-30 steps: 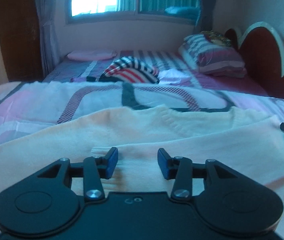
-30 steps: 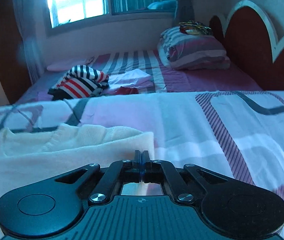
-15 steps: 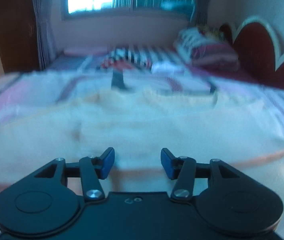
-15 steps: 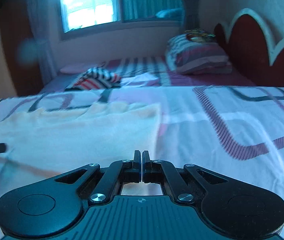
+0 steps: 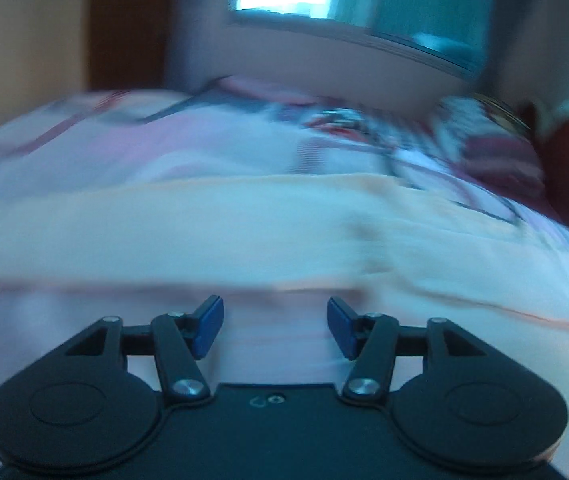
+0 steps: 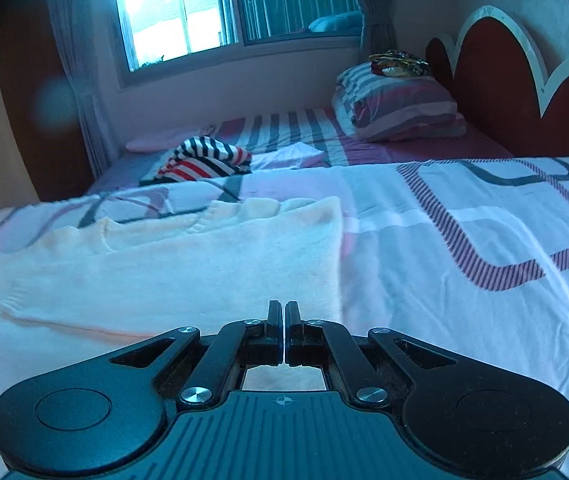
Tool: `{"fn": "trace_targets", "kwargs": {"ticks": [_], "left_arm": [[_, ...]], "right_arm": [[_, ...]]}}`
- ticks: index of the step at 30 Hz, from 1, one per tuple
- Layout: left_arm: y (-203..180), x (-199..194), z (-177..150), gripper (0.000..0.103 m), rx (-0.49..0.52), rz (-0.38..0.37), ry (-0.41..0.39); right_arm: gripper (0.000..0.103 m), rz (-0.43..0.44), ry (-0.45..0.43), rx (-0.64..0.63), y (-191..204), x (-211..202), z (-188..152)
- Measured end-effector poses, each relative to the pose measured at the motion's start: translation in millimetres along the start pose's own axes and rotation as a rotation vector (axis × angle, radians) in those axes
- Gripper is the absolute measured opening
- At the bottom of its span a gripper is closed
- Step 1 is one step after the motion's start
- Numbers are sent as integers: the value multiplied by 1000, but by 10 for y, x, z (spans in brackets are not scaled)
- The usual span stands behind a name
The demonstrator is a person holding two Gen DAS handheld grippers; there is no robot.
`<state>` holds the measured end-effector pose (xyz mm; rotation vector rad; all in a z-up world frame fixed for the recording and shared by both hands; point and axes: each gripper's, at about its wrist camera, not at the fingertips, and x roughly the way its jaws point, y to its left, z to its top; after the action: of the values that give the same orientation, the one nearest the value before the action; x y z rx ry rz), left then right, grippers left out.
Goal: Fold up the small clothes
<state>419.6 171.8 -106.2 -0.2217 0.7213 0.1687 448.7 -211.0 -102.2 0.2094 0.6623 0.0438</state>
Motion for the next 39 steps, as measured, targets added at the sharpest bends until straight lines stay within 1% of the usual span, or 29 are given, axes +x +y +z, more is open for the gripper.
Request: {"fn": "trace_targets", "kwargs": {"ticks": [1,3,4,5,6,8,9,10,12,15,17,19,20,21,22,24,25,26,28,29,31,32,36,37,39], "left_arm": [[239,-40,-3,46,-56,28,0],[714,-134,-8,44,-171,82,-17],[941,-179,-13,44,-230,108,-26],[1158,-217,-16,43,-294,116,-37],[1360,-245,-15,39,-361,108,-43],[1694,-270,-1,30,-495,64,-54],[1814,-268,21,30,-541,55,-62],[1905,-264,45,30,-571,61,-76],[2037,-216,95,30,-589,81,-97],[2192,-132,102,29,-662,40,-127],[2266,-114,89,27,-682,32,-144],[2313,-97,93,21,-706,28,-154],[2340,-91,98,2,-710,39,-152],[2374,-105,89,2,-710,51,-152],[2395,-147,111,2,-705,46,-184],[2413,-267,168,2,-658,47,-255],[2434,-284,194,2,-644,47,-266],[2455,-254,211,2,-635,57,-248],[2476,-84,212,3,-590,102,-155],[2483,-39,187,5,-573,101,-150],[2490,-64,191,5,-571,95,-154],[2475,-86,208,3,-563,97,-157],[2261,-156,323,2,-504,148,-183],[2180,-173,353,2,-493,143,-192],[1978,-195,405,2,-460,108,-214]], "right_arm": [[0,4,-5,6,35,-7,-3],[12,14,-11,18,120,-17,-4],[35,17,-13,27,165,-13,-3],[54,16,-19,38,211,0,2],[55,12,-32,44,256,-2,-4],[54,23,-42,48,351,3,-10],[54,34,-36,54,396,19,-8],[54,39,-34,60,444,31,-5],[53,42,-33,60,549,54,8],[53,45,-25,62,678,97,17],[53,43,-19,57,740,122,12],[53,37,-15,54,786,134,13],[53,36,-13,56,797,144,16],[53,31,-12,57,805,146,18],[53,26,-11,56,808,149,22],[53,20,-13,59,806,138,40],[53,20,-19,55,800,130,53],[53,18,-24,49,788,124,61],[53,13,-18,45,762,149,66],[53,10,-12,52,734,167,63],[53,8,-6,71,682,180,60],[53,10,-10,77,652,163,54],[53,3,-24,82,555,134,39],[53,1,-26,91,518,128,38],[53,-3,-31,106,451,113,40]]}}
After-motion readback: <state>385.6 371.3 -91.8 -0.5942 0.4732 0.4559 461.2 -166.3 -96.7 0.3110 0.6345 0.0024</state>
